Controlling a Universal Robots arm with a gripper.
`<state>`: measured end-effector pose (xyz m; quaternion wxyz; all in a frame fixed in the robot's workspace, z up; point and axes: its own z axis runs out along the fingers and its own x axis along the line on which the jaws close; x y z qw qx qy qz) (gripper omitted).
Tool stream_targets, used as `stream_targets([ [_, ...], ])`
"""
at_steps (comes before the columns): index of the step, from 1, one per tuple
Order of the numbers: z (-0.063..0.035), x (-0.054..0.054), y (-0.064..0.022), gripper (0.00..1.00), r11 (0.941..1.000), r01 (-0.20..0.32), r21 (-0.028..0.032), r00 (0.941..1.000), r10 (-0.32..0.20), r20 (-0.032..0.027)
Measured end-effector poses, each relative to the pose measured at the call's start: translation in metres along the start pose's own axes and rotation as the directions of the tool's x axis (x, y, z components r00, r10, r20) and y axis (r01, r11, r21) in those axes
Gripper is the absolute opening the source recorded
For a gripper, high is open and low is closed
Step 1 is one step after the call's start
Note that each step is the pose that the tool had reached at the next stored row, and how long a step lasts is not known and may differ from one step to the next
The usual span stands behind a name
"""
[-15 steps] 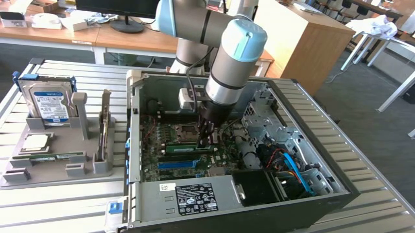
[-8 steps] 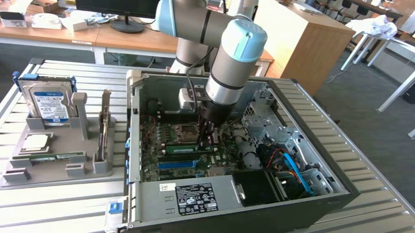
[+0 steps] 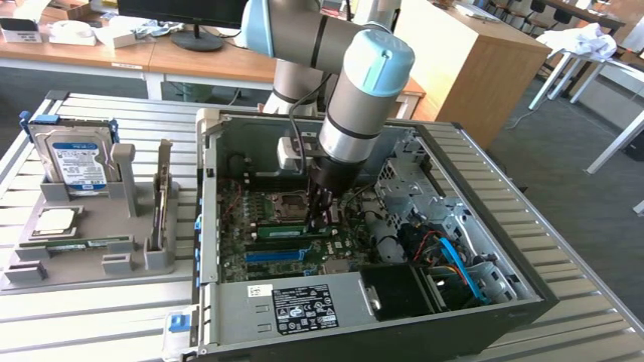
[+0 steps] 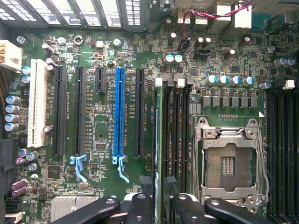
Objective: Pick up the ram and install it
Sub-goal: 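Insert the ram into the slot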
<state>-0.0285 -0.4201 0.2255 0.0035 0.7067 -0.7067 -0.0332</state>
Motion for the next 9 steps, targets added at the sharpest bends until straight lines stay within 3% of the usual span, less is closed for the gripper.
stream_targets([
  [9,-0.0149,-0.001,0.0003,0.25,1.0,0.0,0.0,1.0,0.0,-0.0001],
])
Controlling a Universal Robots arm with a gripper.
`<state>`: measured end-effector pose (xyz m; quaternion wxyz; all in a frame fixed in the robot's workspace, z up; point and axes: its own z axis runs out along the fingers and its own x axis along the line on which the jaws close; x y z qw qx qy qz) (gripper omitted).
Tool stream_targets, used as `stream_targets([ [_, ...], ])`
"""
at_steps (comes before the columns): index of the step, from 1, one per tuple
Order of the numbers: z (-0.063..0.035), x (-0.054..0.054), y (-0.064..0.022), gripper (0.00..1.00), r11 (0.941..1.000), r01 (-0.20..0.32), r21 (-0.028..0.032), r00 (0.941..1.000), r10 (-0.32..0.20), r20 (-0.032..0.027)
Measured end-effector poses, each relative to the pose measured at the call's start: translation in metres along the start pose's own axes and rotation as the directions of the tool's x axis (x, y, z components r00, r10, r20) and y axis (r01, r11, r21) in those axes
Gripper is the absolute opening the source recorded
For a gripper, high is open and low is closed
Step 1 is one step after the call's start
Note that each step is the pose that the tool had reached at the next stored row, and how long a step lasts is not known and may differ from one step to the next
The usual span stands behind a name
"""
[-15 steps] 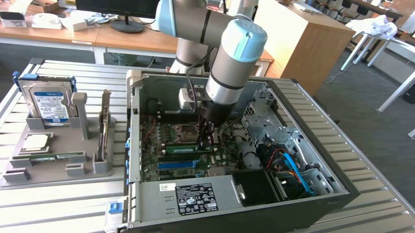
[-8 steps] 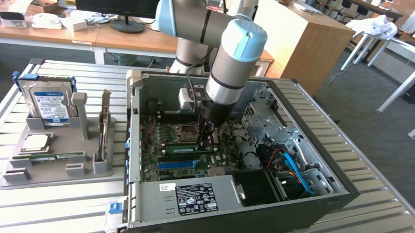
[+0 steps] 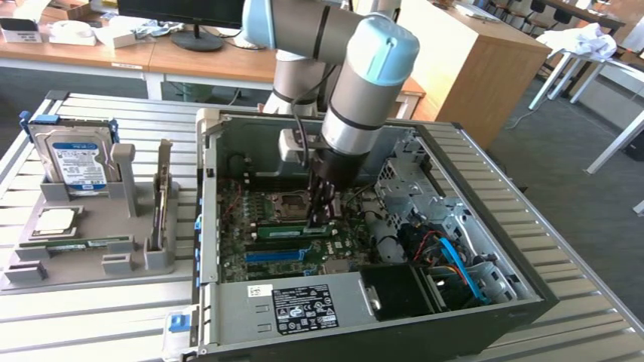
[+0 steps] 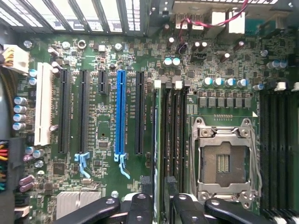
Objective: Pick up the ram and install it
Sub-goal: 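Insert the ram into the slot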
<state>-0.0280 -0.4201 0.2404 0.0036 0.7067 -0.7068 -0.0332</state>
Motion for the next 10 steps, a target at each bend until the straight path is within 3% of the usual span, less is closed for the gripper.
stream_targets([
  [10,-0.0273,-0.001,0.0005,0.25,1.0,0.0,0.0,1.0,0.0,0.0],
])
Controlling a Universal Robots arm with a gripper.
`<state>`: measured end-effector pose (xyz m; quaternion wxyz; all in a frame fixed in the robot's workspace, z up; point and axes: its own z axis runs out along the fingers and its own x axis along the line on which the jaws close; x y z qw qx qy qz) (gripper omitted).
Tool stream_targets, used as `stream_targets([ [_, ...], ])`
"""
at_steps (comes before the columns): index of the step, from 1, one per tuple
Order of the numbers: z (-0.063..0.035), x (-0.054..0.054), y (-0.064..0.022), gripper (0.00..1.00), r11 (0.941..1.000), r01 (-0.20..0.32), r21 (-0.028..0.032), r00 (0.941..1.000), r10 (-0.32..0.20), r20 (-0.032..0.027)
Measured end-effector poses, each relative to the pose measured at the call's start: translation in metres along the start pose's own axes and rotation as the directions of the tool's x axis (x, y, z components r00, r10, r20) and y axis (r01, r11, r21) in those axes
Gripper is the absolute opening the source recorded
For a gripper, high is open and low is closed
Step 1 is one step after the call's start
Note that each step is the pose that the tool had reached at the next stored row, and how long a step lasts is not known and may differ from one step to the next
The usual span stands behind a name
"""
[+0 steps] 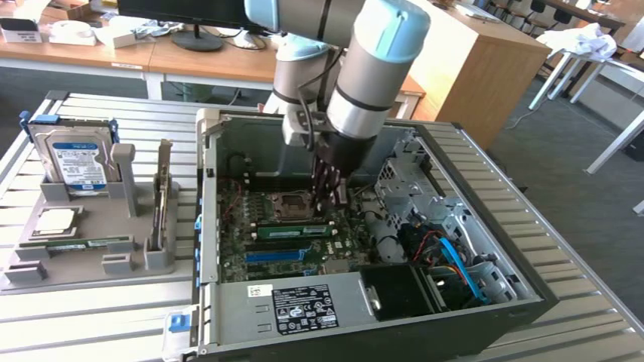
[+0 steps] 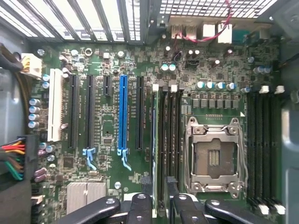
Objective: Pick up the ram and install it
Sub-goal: 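Insert the ram into the slot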
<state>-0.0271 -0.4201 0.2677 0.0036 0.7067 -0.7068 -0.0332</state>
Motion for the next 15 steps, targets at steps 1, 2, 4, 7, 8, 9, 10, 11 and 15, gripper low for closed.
stream_targets([
  [1,-0.0025,0.0,0.0,0.25,1.0,0.0,0.0,1.0,0.0,0.0],
  [2,-0.0051,0.0,0.0,0.25,1.0,0.0,0.0,1.0,0.0,0.0],
  [4,-0.0098,0.0,0.0002,0.25,1.0,0.0,0.0,1.0,0.0,0.0],
  [7,-0.0174,-0.001,0.0003,0.25,1.0,0.0,0.0,1.0,0.0,-0.0001],
  [8,-0.0197,-0.001,0.0003,0.25,1.0,0.0,0.0,1.0,0.0,-0.0001],
  [9,-0.022,-0.001,0.0004,0.25,1.0,0.0,0.0,1.0,0.0,0.0],
  [10,-0.0242,-0.001,0.0004,0.25,1.0,0.0,0.0,1.0,0.0,0.0],
  [11,-0.0269,-0.001,0.0005,0.25,1.0,0.0,0.0,1.0,0.0,-0.0001],
  [15,-0.038,-0.002,0.0006,0.25,1.0,0.0,0.0,1.0,0.0,-0.0001],
])
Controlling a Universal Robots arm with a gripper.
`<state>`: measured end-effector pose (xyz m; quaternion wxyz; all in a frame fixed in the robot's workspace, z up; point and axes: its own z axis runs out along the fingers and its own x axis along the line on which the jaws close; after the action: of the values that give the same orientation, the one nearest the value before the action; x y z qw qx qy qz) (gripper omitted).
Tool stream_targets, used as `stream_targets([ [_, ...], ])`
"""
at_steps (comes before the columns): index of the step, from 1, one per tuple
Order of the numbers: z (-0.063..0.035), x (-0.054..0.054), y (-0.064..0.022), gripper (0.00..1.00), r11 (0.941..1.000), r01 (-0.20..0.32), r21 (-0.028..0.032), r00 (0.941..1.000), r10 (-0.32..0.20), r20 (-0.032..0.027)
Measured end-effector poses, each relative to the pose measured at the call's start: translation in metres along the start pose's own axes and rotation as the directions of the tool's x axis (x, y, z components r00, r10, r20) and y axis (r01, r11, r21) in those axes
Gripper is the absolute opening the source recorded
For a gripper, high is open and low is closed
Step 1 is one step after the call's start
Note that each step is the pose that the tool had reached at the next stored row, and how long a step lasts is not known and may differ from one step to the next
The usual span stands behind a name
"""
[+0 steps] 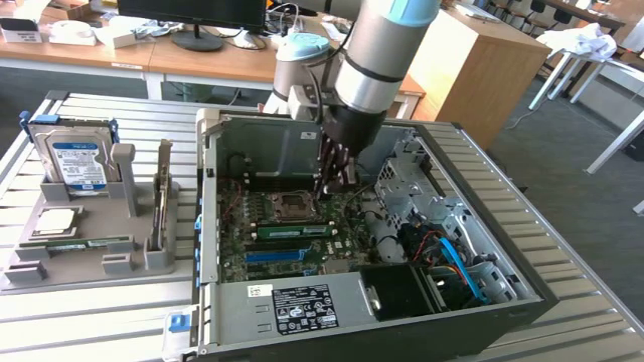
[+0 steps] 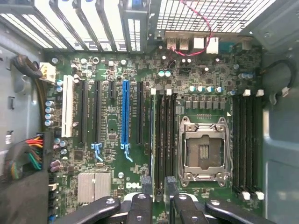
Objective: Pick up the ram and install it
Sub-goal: 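Insert the ram into the slot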
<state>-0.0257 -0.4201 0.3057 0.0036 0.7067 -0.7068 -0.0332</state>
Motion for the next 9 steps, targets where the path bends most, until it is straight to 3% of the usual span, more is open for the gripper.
stream_targets([
  [9,-0.0253,-0.001,0.0007,0.25,1.0,0.0,0.0,1.0,0.0,0.0],
])
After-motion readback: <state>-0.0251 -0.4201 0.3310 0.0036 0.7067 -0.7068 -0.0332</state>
